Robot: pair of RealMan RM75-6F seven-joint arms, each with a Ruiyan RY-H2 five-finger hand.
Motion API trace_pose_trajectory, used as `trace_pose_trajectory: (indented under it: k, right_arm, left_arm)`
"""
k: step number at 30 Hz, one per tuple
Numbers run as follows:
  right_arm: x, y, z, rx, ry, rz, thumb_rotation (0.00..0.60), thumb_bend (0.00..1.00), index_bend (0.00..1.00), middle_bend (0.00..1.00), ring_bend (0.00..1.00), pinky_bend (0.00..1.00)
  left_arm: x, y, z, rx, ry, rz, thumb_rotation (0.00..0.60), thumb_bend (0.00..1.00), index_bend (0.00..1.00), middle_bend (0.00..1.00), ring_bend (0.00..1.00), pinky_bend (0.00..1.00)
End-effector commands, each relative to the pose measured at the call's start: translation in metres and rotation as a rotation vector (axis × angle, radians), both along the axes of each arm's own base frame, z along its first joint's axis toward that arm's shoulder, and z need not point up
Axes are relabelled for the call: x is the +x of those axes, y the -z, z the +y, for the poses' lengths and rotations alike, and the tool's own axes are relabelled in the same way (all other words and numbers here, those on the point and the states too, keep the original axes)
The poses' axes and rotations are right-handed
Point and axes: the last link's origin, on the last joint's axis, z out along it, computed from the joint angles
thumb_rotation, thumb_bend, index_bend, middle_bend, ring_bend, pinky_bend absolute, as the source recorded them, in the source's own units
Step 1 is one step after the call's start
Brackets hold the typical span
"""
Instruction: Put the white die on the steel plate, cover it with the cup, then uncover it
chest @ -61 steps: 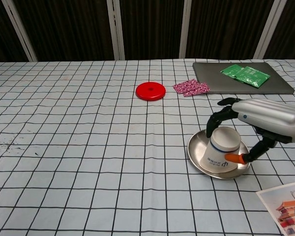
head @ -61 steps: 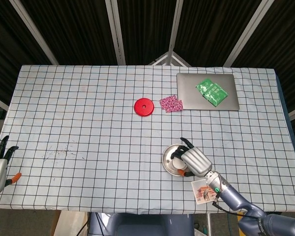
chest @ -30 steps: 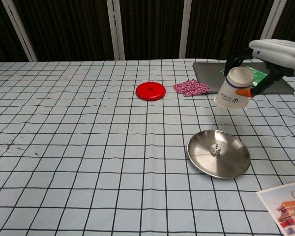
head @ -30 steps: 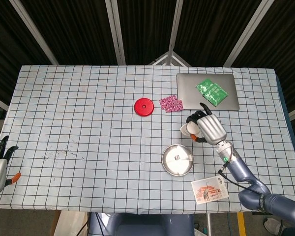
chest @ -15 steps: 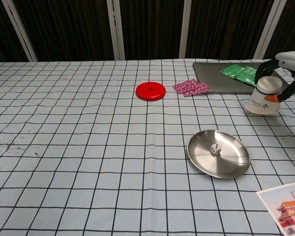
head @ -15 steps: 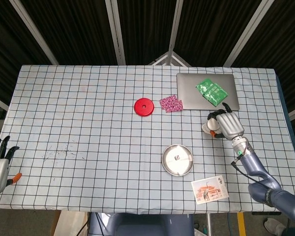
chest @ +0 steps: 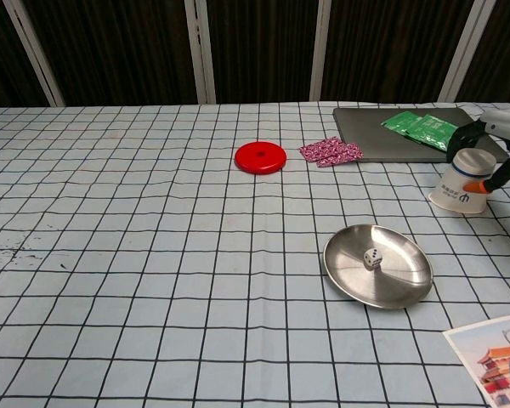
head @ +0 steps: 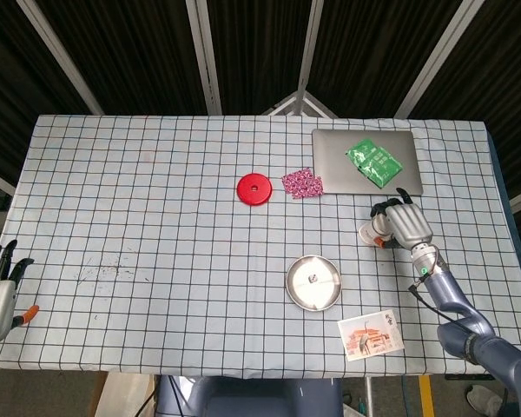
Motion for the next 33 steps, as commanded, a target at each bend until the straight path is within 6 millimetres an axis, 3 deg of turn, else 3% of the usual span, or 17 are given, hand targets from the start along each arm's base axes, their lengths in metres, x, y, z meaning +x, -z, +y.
trace_pose_trajectory:
  k: [1, 9, 14, 18, 22, 29, 33]
  right_arm:
    - [0.001, -0.004, 0.000, 0.007, 0.024, -0.024, 0.600, 0.04, 0.12, 0.17, 0.16, 0.00]
    - [0.013, -0.023, 0.008, 0.079, 0.029, -0.029, 0.600, 0.04, 0.00, 0.05, 0.10, 0.00]
    - [0.036, -0.055, 0.029, 0.068, -0.040, -0.046, 0.600, 0.04, 0.00, 0.04, 0.10, 0.00]
    - [0.046, -0.087, 0.066, -0.040, -0.102, -0.065, 0.600, 0.05, 0.03, 0.05, 0.10, 0.00]
    - [0.035, -0.110, 0.124, -0.182, -0.112, -0.075, 0.600, 0.13, 0.12, 0.08, 0.12, 0.00]
    - [-0.010, -0.110, 0.208, -0.234, -0.012, 0.003, 0.600, 0.16, 0.25, 0.17, 0.14, 0.00]
    - [-0.023, -0.105, 0.228, -0.291, 0.002, 0.056, 0.600, 0.17, 0.25, 0.17, 0.14, 0.00]
  left_arm:
    - [0.000, 0.000, 0.000, -0.001, -0.001, -0.001, 0.600, 0.23, 0.24, 0.00, 0.00, 0.13]
    - [0.000, 0.001, 0.001, -0.005, 0.002, -0.004, 0.600, 0.23, 0.23, 0.00, 0.00, 0.13]
    - [0.001, -0.001, 0.000, -0.003, 0.008, -0.014, 0.600, 0.23, 0.23, 0.00, 0.00, 0.13]
    - [0.001, -0.006, -0.002, 0.006, 0.015, -0.033, 0.600, 0.23, 0.23, 0.00, 0.00, 0.13]
    - [0.001, -0.013, -0.004, 0.019, 0.028, -0.062, 0.600, 0.23, 0.24, 0.00, 0.00, 0.13]
    - [0.001, -0.023, -0.010, 0.028, 0.042, -0.103, 0.600, 0.23, 0.24, 0.00, 0.00, 0.13]
    - [0.002, -0.027, -0.012, 0.036, 0.048, -0.121, 0.600, 0.23, 0.24, 0.00, 0.00, 0.13]
